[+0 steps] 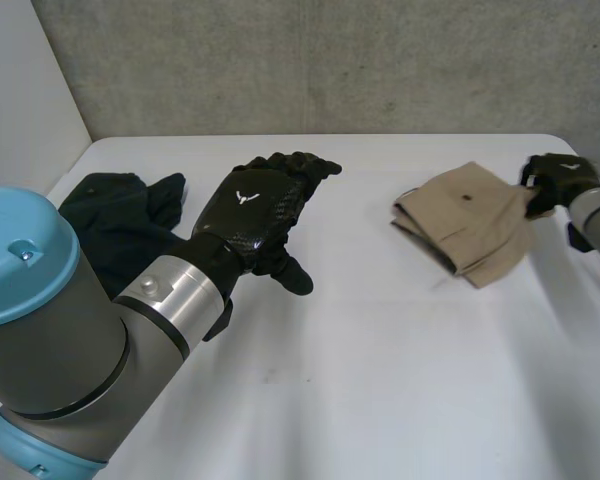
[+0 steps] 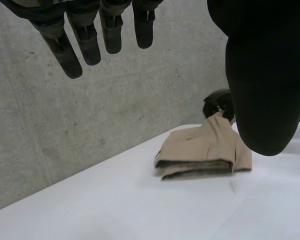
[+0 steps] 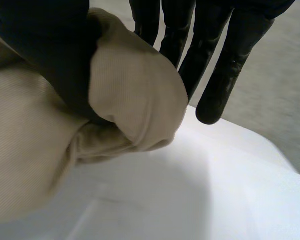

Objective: Fold the laundry.

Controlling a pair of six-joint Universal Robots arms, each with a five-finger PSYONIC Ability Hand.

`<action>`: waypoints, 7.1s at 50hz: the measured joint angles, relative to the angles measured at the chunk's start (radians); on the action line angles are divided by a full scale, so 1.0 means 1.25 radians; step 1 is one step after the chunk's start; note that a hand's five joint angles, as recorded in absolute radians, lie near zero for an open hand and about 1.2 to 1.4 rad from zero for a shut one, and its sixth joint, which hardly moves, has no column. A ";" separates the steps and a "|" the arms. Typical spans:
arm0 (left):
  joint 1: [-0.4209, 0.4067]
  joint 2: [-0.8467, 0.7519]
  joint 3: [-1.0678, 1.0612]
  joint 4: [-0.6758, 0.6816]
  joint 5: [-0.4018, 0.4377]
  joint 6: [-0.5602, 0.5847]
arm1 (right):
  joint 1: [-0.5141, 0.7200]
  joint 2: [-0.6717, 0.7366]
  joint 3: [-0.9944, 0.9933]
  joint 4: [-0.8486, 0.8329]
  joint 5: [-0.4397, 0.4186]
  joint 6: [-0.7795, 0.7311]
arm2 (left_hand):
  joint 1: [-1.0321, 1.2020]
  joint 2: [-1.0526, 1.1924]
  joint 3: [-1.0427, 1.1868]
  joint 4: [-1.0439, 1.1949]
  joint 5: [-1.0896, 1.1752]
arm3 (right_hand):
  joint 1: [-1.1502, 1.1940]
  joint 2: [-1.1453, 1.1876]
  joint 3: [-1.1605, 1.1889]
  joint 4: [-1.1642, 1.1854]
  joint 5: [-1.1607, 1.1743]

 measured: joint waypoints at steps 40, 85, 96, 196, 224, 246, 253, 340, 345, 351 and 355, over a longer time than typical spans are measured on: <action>-0.003 0.012 -0.003 -0.001 -0.004 0.001 | -0.231 0.000 -0.118 0.074 0.084 -0.171 | 0.000 0.000 0.000 0.000 0.000 | -0.560 -0.749 -0.732 -0.762 -0.682; 0.429 -0.274 0.186 0.004 -0.061 0.387 | 0.269 -0.805 0.915 -0.188 -0.038 -0.151 | 0.000 0.000 0.000 0.000 0.000 | -0.560 -0.749 -0.732 -0.762 -0.682; 0.481 -0.446 0.328 -0.006 -0.111 0.432 | 0.343 -0.776 1.046 -0.226 -0.034 -0.231 | 0.626 0.589 0.560 0.574 0.542 | -0.560 -0.749 -0.732 -0.762 -0.682; 0.229 -0.166 0.103 -0.073 -0.150 0.143 | 0.479 -0.550 0.660 0.536 0.049 -0.672 | 0.760 0.788 0.776 0.792 0.733 | 0.060 0.001 0.023 -0.009 0.061; 0.144 0.146 -0.080 -0.126 -0.146 0.143 | 0.488 -0.244 0.087 0.190 -0.035 -0.377 | 0.760 0.787 0.775 0.790 0.733 | -0.562 -0.750 -0.734 -0.763 -0.675; 0.085 0.222 -0.158 -0.116 -0.148 0.144 | 0.613 0.026 -0.134 0.286 -0.204 -0.362 | 0.760 0.764 0.759 0.764 0.733 | -0.178 -0.257 -0.249 -0.312 -0.247; 0.104 0.206 -0.134 -0.091 -0.149 0.148 | 0.606 0.011 -0.207 0.256 -0.068 -0.337 | 0.760 0.764 0.759 0.764 0.733 | 0.057 0.016 0.021 0.000 0.054; 0.054 -0.037 -0.099 0.075 -0.151 0.398 | 0.430 -0.348 0.424 0.233 0.058 -0.205 | 0.708 0.708 0.701 0.710 0.684 | 0.002 -0.061 -0.040 -0.094 -0.038; 0.060 -0.083 -0.038 0.083 -0.151 0.397 | 0.430 -0.336 0.390 0.182 0.061 -0.205 | 0.749 0.776 0.764 0.783 0.740 | 0.054 -0.003 0.041 0.000 0.045; 0.074 -0.138 0.117 0.082 -0.157 0.396 | 0.429 -0.352 0.255 0.109 0.083 -0.211 | 0.749 0.790 0.778 0.797 0.741 | 0.055 -0.003 0.041 0.000 0.045; 0.081 -0.154 0.269 0.081 -0.176 0.394 | 0.429 -0.372 0.132 0.042 0.120 -0.211 | 0.749 0.790 0.779 0.797 0.741 | 0.059 0.004 0.041 0.001 0.045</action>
